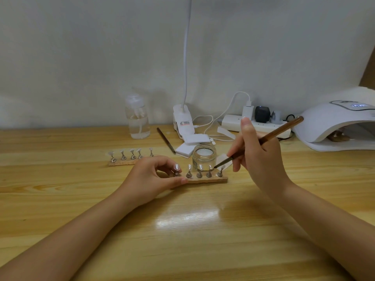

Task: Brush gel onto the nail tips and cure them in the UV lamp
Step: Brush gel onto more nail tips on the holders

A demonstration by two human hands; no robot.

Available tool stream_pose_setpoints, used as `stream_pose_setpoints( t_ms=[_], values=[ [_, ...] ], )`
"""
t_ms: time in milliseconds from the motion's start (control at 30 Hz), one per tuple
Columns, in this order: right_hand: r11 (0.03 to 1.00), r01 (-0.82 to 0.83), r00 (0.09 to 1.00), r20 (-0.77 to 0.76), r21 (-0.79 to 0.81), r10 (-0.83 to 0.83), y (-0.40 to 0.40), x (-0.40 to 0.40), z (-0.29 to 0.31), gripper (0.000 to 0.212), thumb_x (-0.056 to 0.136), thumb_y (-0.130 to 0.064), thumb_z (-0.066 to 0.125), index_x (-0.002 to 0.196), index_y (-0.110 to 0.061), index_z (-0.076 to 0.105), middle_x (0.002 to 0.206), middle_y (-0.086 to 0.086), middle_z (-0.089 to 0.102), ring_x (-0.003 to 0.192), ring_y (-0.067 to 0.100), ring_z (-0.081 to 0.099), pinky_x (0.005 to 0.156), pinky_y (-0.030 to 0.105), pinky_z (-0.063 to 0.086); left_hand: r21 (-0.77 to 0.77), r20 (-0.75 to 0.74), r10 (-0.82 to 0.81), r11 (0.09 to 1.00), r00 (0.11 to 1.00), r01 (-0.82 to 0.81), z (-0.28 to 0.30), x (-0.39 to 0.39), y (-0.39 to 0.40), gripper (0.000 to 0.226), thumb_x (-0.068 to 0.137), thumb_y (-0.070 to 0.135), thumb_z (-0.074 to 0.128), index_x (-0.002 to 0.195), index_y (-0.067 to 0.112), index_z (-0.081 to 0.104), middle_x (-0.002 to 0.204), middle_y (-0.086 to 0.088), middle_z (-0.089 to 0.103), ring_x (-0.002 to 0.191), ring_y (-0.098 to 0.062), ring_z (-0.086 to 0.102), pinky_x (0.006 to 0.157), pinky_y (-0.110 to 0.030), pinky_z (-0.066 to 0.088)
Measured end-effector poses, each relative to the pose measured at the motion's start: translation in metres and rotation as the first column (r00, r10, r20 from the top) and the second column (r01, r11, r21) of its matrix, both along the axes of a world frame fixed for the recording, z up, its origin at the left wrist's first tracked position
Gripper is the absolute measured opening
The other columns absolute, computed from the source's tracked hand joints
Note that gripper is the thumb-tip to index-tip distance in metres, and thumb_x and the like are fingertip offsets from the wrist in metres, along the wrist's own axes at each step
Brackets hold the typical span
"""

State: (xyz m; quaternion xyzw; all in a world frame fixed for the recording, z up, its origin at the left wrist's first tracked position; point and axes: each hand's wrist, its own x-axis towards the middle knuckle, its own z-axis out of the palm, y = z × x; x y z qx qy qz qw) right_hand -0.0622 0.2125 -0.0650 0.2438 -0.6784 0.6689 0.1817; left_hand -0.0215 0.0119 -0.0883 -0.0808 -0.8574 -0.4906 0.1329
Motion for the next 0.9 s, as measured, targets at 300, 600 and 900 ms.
stream_pose_setpoints(
  t_ms=[300,600,900],
  values=[
    [0.992,0.119,0.993,-0.030,0.029,-0.118,0.009,-0.007,-0.001,0.062,0.088,-0.044,0.036,0.048,-0.003,0.057,0.034,0.002,0.047,0.033,0.008,0.045,0.044,0.011,0.038,-0.008,0.008,0.010,1.000,1.000,-0.010,0.001,0.000,0.000,0.016,0.061,0.017,0.080,0.072,0.020,0.067,0.072,0.003,0.069,0.067,-0.001,0.063,0.063,-0.009,0.048],
    [0.997,0.070,0.998,0.002,0.021,-0.070,0.009,-0.008,0.004,0.060,0.099,-0.025,0.036,0.050,0.003,0.056,0.033,0.002,0.046,0.031,0.006,0.041,0.042,0.008,0.034,0.027,0.015,0.007,1.000,1.000,-0.008,0.000,-0.001,-0.001,0.025,0.052,0.033,0.076,0.073,0.022,0.066,0.072,0.009,0.070,0.067,0.001,0.063,0.062,-0.008,0.047],
    [0.898,0.256,0.964,-0.164,0.359,-0.210,0.023,-0.018,0.020,0.021,0.094,-0.022,0.048,0.077,-0.021,0.061,0.068,-0.005,0.065,0.058,0.001,0.057,0.057,0.017,0.045,0.098,0.014,0.024,0.995,1.000,-0.026,-0.003,-0.002,-0.003,0.054,0.043,0.044,0.077,0.091,0.029,0.058,0.077,0.010,0.070,0.070,-0.001,0.063,0.065,-0.009,0.047]
  ],
)
